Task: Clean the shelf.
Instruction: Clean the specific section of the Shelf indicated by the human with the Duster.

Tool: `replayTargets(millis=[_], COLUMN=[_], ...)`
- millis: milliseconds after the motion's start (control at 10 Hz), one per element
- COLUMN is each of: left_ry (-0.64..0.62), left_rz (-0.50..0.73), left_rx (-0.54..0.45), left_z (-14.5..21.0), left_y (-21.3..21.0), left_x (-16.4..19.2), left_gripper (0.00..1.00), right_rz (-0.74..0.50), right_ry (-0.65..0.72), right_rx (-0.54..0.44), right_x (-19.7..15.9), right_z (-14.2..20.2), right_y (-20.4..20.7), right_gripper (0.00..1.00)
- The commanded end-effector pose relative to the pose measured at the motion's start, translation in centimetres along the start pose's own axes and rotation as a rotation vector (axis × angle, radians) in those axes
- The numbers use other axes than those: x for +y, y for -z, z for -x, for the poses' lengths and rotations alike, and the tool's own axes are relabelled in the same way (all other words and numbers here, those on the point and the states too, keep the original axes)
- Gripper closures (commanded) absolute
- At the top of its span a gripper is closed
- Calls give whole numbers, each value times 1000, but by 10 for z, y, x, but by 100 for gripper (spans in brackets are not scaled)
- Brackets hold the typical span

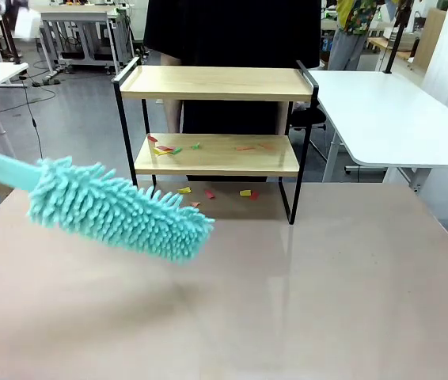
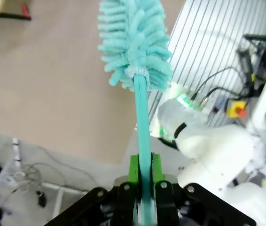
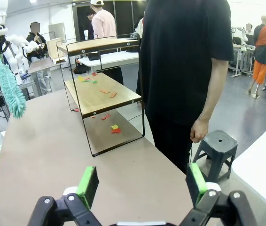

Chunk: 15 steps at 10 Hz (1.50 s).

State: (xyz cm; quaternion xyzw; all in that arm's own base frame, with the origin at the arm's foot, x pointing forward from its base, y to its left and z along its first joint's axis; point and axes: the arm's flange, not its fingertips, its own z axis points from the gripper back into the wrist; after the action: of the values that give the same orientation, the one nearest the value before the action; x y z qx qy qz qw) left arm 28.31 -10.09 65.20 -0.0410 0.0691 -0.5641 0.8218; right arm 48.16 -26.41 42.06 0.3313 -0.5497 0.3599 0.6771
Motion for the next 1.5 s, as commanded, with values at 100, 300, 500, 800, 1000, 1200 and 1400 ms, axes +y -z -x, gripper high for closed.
replayTargets(millis=[100, 300, 500, 800, 1000, 1200, 1400], left_ry=[54, 54, 38, 38, 38, 38, 38], left_rz=[-5, -15, 14, 14, 14, 14, 14], left_rx=[37, 53, 62, 62, 62, 62, 62], left_z=[28, 28, 21, 21, 21, 21, 21], left_y=[49, 62, 53, 53, 53, 53, 53], left_x=[2, 9, 5, 5, 5, 5, 5], left_gripper=[87, 87, 87, 87, 87, 87, 87], right_rz=[1, 1, 1, 1, 1, 1, 1], right_ry=[-6, -6, -6, -6, -6, -6, -6], right_rx=[-2, -2, -2, -2, -2, -2, -2], right_x=[1, 1, 1, 1, 1, 1, 1], right_z=[-3, -3, -3, -3, -3, -3, -3], right_y=[1, 1, 1, 1, 1, 1, 1], right_gripper=[0, 0, 0, 0, 0, 0, 0])
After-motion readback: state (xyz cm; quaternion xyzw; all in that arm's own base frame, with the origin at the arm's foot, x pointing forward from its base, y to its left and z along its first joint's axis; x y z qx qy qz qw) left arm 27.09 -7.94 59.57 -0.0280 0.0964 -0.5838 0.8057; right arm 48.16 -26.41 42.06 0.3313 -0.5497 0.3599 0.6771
